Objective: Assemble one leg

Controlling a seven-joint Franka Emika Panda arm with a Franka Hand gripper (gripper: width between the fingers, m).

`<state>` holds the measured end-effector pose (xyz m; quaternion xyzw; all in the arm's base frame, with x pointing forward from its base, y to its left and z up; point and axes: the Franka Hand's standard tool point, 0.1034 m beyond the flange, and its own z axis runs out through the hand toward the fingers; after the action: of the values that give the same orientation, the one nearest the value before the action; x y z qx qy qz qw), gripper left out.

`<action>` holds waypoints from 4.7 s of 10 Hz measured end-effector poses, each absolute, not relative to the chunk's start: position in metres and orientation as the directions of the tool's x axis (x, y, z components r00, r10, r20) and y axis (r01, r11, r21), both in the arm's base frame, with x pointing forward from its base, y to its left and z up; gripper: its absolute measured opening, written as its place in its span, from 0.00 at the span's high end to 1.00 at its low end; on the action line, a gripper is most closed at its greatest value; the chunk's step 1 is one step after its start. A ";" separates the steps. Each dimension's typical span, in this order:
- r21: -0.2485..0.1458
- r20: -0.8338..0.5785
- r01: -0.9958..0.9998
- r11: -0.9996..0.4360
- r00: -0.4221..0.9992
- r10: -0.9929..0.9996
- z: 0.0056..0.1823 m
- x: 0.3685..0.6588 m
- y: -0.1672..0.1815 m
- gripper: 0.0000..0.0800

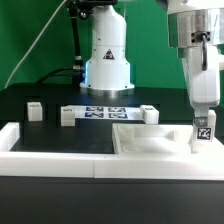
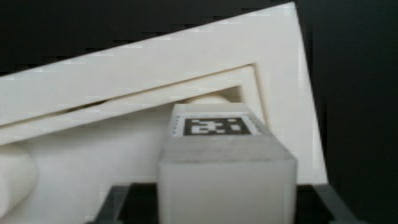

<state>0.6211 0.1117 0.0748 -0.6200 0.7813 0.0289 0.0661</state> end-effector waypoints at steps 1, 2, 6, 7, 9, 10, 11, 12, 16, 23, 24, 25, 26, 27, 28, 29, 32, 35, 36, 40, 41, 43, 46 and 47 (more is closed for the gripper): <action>-0.041 -0.138 -0.979 0.200 -0.193 -0.971 0.075 0.621 0.112 0.54; -0.047 -0.135 -0.987 0.156 -0.149 -0.980 0.075 0.621 0.113 0.31; -0.076 -0.108 -0.966 -0.249 0.256 -0.961 0.074 0.621 0.117 0.19; -0.074 -0.097 -0.941 -0.329 0.335 -0.937 0.074 0.622 0.119 0.19; -0.068 -0.054 -0.824 -0.563 0.566 -0.823 0.074 0.624 0.124 0.19; -0.062 -0.036 -0.752 -0.657 0.659 -0.751 0.077 0.625 0.126 0.19; -0.062 -0.026 -0.689 -0.722 0.724 -0.689 0.078 0.626 0.127 0.19; -0.064 -0.020 -0.622 -0.780 0.783 -0.622 0.078 0.626 0.126 0.19; -0.065 -0.008 -0.439 -0.896 0.898 -0.439 0.077 0.627 0.117 0.19; -0.063 -0.006 -0.371 -0.926 0.928 -0.371 0.076 0.627 0.115 0.64; -0.063 -0.007 -0.373 -0.926 0.928 -0.373 0.076 0.627 0.114 0.64; -0.064 -0.011 -0.443 -0.894 0.896 -0.444 0.077 0.628 0.112 0.64; -0.070 -0.019 -0.546 -0.835 0.838 -0.546 0.077 0.628 0.109 0.64; -0.086 -0.041 -0.647 -0.757 0.762 -0.646 0.076 0.628 0.107 0.64; -0.097 -0.068 -0.723 -0.684 0.690 -0.720 0.076 0.628 0.105 0.64; -0.084 -0.092 -0.815 -0.573 0.579 -0.810 0.076 0.627 0.104 0.64; -0.061 -0.110 -0.949 -0.309 0.314 -0.943 0.075 0.626 0.108 0.64; -0.027 -0.123 -1.000 -0.011 0.014 -0.992 0.075 0.626 0.114 0.64; -0.013 -0.123 -0.994 0.104 -0.102 -0.987 0.075 0.625 0.116 0.64; 0.030 -0.136 -0.948 0.315 -0.317 -0.939 0.076 0.624 0.112 0.64; 0.038 -0.136 -0.922 0.386 -0.388 -0.912 0.076 0.625 0.113 0.64; 0.039 -0.136 -0.922 0.384 -0.386 -0.913 0.075 0.624 0.114 0.43; 0.032 -0.138 -0.941 0.337 -0.338 -0.931 0.075 0.624 0.114 0.21; 0.027 -0.139 -0.952 0.306 -0.307 -0.942 0.075 0.624 0.114 0.19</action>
Offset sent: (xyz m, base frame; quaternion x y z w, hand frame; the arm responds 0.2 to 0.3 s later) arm 0.0044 0.0073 0.0055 -0.0247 0.0267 -0.1994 0.9792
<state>0.6242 0.1140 0.0754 -0.5867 0.8067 0.0520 0.0481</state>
